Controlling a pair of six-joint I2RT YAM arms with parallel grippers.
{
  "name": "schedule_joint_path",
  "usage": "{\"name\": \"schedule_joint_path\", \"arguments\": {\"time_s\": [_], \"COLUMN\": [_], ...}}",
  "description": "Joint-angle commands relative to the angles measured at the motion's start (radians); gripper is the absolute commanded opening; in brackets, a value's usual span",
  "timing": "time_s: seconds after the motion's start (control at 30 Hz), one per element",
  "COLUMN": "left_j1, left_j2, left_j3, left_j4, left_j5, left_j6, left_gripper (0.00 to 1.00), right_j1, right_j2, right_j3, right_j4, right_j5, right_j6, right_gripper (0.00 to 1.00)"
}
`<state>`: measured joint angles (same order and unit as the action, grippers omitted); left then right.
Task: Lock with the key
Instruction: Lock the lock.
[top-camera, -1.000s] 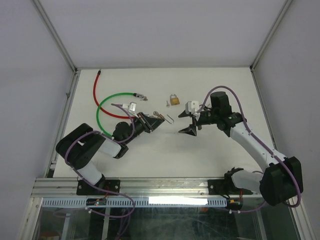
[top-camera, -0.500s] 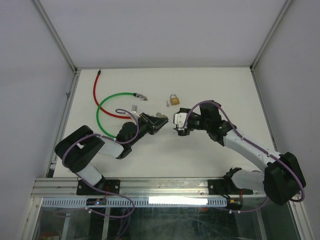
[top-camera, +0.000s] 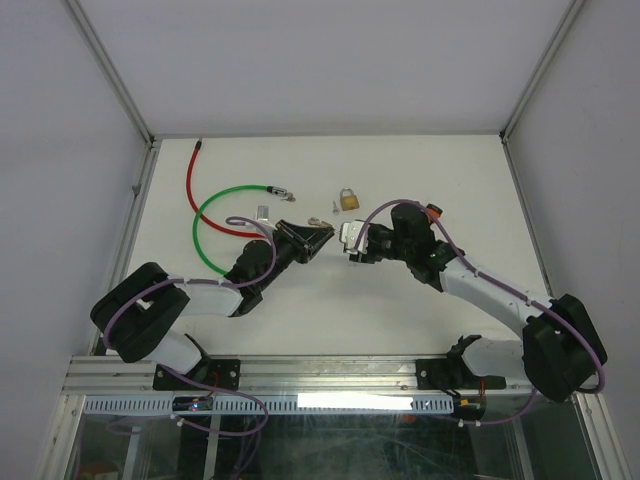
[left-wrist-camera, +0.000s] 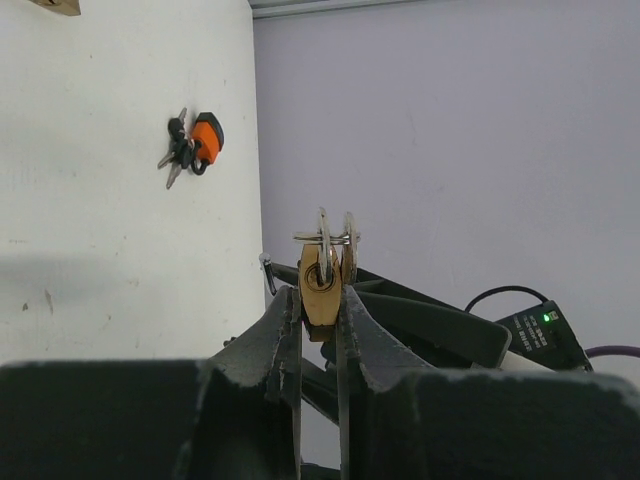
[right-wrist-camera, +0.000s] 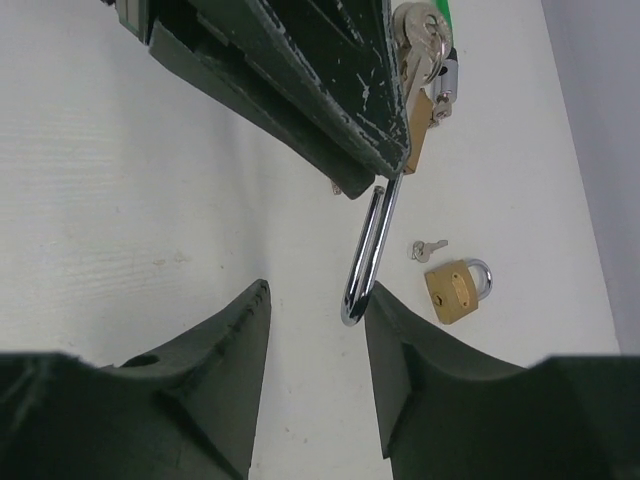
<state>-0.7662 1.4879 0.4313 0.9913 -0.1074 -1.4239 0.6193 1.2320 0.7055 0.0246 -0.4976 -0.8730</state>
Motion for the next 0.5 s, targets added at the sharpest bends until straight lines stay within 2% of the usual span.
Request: {"name": "schedule_joint_path", "arguments": {"time_s": [0.0, 0.2, 0.47], "left_j1": [-0.005, -0.006, -0.006], "left_j2": [-0.026, -0.014, -0.005], "left_j3": [0.008, 0.006, 0.003], "left_j4": [-0.003, 0.011, 0.028], "left_j5": [-0.045, -0.036, -0.028], "left_j6": [-0.001, -0.010, -0.017], "left_gripper": [0.00, 0.00, 0.00], "right_j1": [-0.008, -0.010, -0.010], "right_j2": [-0.005, -0.004, -0.002], "right_j3": [0.055, 0.054, 0.052], "right_j4": [0.055, 0.076, 0.090], "right_j5": [-0.028, -0.036, -0.032], "right_j6": [0.066, 0.098, 0.117], "right_gripper": [0.42, 0.34, 0.18]}}
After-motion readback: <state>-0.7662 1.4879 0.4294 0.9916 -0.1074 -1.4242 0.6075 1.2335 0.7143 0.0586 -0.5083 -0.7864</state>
